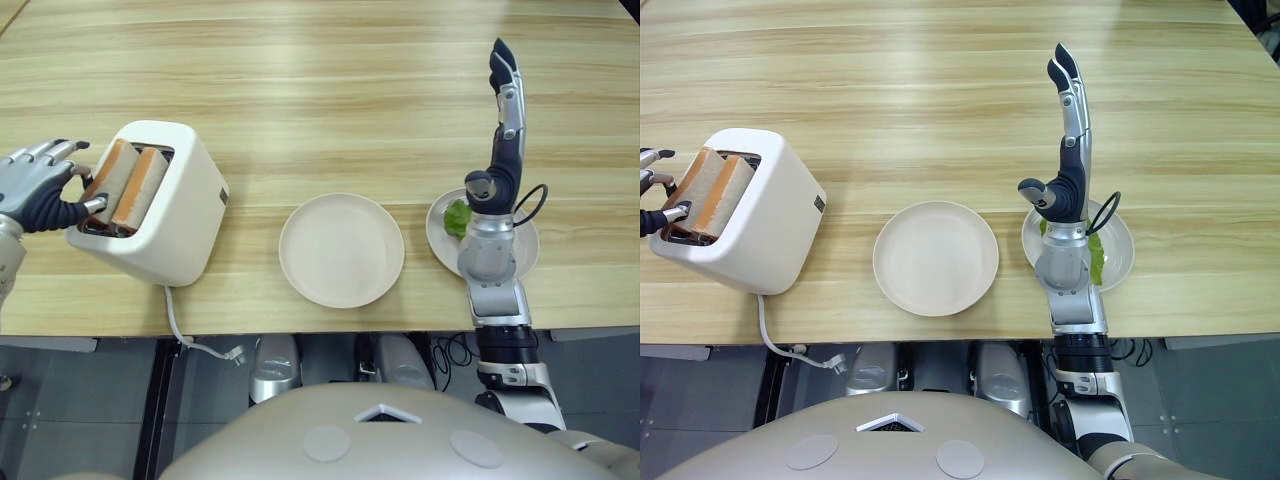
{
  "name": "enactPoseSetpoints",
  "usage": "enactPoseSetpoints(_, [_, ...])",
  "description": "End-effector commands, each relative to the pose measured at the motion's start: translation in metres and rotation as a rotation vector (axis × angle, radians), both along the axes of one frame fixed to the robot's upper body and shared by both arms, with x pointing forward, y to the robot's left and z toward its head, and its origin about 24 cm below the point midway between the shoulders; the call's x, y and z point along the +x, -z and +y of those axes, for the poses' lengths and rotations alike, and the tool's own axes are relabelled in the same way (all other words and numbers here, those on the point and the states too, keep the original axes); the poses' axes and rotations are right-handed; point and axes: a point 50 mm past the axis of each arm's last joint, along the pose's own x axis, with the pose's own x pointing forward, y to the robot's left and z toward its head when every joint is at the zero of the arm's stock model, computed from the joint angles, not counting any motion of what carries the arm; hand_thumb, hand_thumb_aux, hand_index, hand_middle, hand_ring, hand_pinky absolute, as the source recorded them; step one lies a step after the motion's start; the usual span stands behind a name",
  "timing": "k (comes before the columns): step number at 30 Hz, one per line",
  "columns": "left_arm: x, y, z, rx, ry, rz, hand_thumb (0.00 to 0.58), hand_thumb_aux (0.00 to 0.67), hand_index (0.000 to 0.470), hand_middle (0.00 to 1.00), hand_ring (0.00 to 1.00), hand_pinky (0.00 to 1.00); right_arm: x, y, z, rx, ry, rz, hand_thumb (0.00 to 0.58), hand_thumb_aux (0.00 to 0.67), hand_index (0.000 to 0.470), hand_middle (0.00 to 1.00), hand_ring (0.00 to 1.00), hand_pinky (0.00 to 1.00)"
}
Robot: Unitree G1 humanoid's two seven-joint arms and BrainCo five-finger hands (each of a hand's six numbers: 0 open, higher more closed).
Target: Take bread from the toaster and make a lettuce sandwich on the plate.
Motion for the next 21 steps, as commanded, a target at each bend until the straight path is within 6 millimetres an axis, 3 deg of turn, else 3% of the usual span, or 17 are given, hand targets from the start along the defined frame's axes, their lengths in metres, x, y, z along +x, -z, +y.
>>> enactPoseSetpoints(1, [0.001, 0.004, -0.014, -0.069, 0.044, -0.012, 0.580, 0.670, 0.460, 0.00, 0.00, 0.00, 0.000, 0.000, 0.003, -0.010, -0.011, 0.005, 0.000, 0.000, 0.000, 0.00, 0.00, 0.00])
enactPoseSetpoints(9, [0.006, -0.016, -0.036, -0.365, 0.090, -0.124, 0.580, 0.670, 0.460, 0.00, 0.00, 0.00, 0.001, 0.001, 0.003, -0.011, -0.012, 0.008, 0.000, 0.000, 0.000, 0.00, 0.00, 0.00])
enactPoseSetpoints(10, [0.006, -0.020, -0.036, -0.405, 0.090, -0.138, 0.580, 0.670, 0.460, 0.18, 0.18, 0.18, 0.001, 0.001, 0.003, -0.011, -0.012, 0.008, 0.000, 0.000, 0.000, 0.00, 0.00, 0.00])
enactPoseSetpoints(11, [0.007, -0.024, -0.036, -0.444, 0.087, -0.152, 0.580, 0.670, 0.460, 1.00, 1.00, 1.00, 0.001, 0.001, 0.003, -0.011, -0.012, 0.008, 0.000, 0.000, 0.000, 0.00, 0.00, 0.00])
enactPoseSetpoints(16, [0.006, -0.041, -0.025, -0.637, 0.055, -0.207, 0.580, 0.670, 0.460, 1.00, 1.00, 1.00, 0.001, 0.000, 0.004, -0.011, -0.014, 0.006, 0.000, 0.000, 0.000, 0.00, 0.00, 0.00])
enactPoseSetpoints(21, [0.005, -0.050, -0.011, -0.658, 0.008, -0.255, 0.580, 0.670, 0.460, 1.00, 1.00, 1.00, 0.000, 0.000, 0.004, -0.011, -0.013, 0.003, 0.000, 0.000, 0.000, 0.00, 0.00, 0.00])
